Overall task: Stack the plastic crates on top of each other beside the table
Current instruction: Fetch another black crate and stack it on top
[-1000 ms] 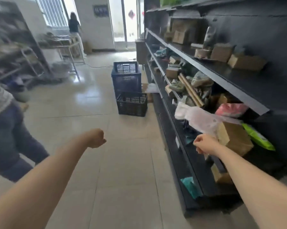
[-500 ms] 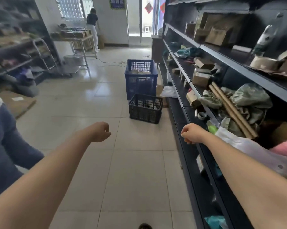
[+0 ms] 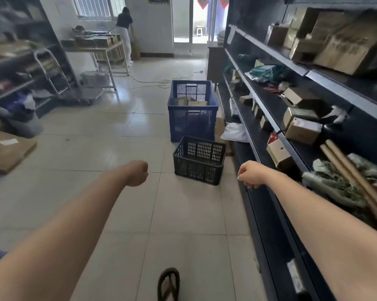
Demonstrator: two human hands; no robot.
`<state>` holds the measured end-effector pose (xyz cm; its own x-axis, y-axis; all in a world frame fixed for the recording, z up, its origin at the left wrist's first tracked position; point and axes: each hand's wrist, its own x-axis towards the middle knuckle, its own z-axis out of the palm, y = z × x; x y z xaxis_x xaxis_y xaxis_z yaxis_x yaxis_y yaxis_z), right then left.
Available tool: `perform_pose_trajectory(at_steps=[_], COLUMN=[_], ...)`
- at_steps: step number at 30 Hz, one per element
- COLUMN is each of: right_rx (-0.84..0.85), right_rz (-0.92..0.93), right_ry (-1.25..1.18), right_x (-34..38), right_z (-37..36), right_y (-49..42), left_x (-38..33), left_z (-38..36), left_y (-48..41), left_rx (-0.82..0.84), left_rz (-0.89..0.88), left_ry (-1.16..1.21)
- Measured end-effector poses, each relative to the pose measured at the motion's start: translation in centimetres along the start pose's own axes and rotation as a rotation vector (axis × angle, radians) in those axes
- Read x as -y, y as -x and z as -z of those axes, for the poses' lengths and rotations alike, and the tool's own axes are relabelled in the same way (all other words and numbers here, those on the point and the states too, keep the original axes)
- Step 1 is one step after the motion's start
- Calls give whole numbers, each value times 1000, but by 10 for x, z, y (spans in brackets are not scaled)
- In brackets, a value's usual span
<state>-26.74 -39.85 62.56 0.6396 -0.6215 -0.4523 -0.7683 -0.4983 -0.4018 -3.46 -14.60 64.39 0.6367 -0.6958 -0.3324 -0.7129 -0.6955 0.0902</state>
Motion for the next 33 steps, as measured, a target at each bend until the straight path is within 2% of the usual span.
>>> perform_pose_trajectory(at_steps=[9,16,25,30,33], right_rx=[41,126,194,269,256], right_rz=[-157,-246,-300,-411,-512], right_ry=[80,84,4,-64,-192], right_x=[30,21,-26,-53,-72], right_z=[73,109,140,152,144], right_y=[-207,-344,-586,-690,-747], left_x=[29,-3,-32,-54,-59], left_z=[74,102,78,51,20], left_y=[-240,-404,-654,-766,-820], left_rx=[38,109,196,277,305], left_rz=[7,-21,30,19,34], left_ry=[-11,95,-1,-16,-3])
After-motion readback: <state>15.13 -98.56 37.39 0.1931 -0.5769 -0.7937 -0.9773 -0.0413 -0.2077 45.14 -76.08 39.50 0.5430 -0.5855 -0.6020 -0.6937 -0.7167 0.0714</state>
